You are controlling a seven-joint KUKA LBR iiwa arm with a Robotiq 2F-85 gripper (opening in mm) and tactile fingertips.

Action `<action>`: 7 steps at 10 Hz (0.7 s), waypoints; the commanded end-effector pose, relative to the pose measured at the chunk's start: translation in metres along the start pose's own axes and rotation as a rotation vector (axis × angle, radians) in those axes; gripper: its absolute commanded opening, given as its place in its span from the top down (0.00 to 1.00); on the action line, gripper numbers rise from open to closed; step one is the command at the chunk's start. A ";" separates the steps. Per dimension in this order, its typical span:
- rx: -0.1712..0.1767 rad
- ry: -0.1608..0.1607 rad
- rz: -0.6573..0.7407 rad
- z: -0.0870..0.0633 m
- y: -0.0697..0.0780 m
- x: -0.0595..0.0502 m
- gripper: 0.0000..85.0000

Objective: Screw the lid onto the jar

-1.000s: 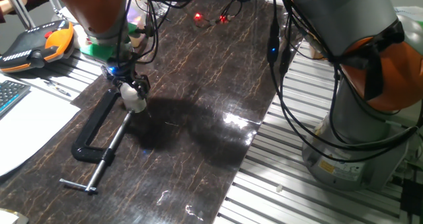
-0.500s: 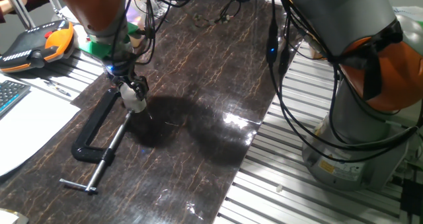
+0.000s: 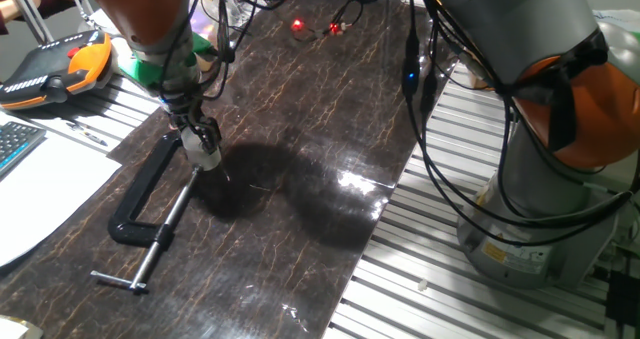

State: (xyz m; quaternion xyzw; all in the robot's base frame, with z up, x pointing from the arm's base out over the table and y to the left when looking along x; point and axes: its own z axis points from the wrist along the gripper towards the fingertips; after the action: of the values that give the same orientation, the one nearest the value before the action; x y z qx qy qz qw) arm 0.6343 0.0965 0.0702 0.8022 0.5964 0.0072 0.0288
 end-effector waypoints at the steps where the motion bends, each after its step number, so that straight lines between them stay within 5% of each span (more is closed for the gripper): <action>1: 0.003 0.000 0.012 0.000 0.000 0.000 0.18; 7: 0.012 0.008 0.070 0.000 0.000 0.000 0.19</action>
State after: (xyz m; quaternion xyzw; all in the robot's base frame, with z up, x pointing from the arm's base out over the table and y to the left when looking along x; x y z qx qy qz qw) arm 0.6346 0.0967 0.0701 0.8253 0.5643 0.0082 0.0200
